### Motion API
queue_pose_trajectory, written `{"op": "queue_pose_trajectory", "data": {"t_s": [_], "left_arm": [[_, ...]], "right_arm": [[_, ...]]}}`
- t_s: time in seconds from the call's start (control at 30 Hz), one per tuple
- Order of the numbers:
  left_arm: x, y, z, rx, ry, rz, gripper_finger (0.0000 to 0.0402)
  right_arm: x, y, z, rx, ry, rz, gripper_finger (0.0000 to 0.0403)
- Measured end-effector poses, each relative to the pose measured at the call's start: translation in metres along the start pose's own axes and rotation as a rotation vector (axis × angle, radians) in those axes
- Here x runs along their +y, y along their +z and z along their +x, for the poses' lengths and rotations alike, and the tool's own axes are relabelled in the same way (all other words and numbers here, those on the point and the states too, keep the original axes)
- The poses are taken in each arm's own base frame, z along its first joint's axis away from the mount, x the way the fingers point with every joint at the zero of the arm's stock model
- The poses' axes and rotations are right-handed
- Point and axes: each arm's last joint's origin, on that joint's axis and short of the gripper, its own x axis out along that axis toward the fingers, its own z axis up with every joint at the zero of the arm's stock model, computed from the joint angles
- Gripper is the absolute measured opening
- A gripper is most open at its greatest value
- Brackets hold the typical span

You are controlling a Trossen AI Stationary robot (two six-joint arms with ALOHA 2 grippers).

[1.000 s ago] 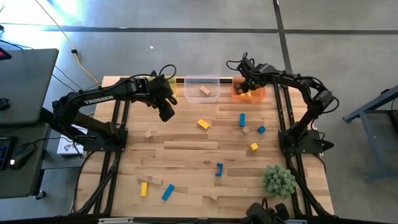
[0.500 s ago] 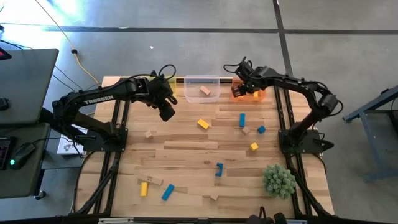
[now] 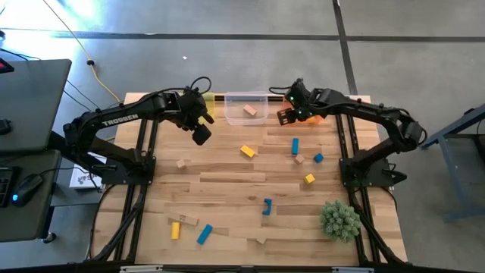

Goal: Sort & place blocks by color
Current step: Put the blue block into the yellow bin

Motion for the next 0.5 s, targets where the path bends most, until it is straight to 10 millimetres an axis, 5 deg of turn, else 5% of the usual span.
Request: {"op": "queue_pose_trajectory", "data": {"t_s": [0.5], "left_arm": [[-0.035,-0.014,-0.002,0.027,-0.074,0.131,0.0234]], "right_arm": [[0.06,-0.063,-0.022,0.135,0.176,0.016,0.0167]]}}
